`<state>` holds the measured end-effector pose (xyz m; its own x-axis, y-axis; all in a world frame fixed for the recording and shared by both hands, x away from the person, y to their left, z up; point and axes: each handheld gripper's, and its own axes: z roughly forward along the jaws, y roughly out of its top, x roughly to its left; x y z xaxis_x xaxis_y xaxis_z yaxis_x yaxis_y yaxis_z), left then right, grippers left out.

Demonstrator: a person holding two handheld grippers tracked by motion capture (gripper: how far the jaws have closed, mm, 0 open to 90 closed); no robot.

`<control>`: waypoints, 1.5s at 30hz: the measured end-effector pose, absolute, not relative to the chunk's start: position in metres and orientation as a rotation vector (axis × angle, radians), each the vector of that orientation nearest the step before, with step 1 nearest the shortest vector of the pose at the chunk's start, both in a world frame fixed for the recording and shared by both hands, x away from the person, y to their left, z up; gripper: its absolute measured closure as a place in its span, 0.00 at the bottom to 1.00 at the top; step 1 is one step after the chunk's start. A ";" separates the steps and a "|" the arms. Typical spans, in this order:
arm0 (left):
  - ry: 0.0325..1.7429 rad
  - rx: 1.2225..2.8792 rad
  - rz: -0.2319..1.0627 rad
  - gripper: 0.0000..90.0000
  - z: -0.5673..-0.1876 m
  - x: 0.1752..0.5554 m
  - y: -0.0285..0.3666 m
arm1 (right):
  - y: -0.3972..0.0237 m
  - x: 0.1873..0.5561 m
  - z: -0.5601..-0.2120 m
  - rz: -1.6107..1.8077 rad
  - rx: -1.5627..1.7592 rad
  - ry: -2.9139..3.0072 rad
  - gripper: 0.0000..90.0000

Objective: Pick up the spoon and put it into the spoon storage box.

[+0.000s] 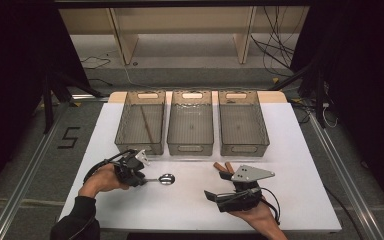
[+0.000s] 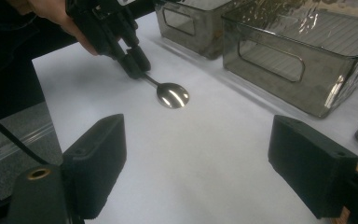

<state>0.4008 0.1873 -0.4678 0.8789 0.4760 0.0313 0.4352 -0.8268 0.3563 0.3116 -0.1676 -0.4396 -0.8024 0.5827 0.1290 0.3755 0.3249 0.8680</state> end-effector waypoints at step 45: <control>0.727 2.685 0.180 0.93 -0.466 0.396 0.183 | -0.169 0.312 -0.439 1.463 0.881 2.378 0.23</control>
<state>0.3964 0.1834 -0.4663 0.8600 0.5094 0.0297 0.4647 -0.8059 0.3668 0.3124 -0.1687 -0.4394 -0.7983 0.5893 0.1246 0.3767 0.3271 0.8667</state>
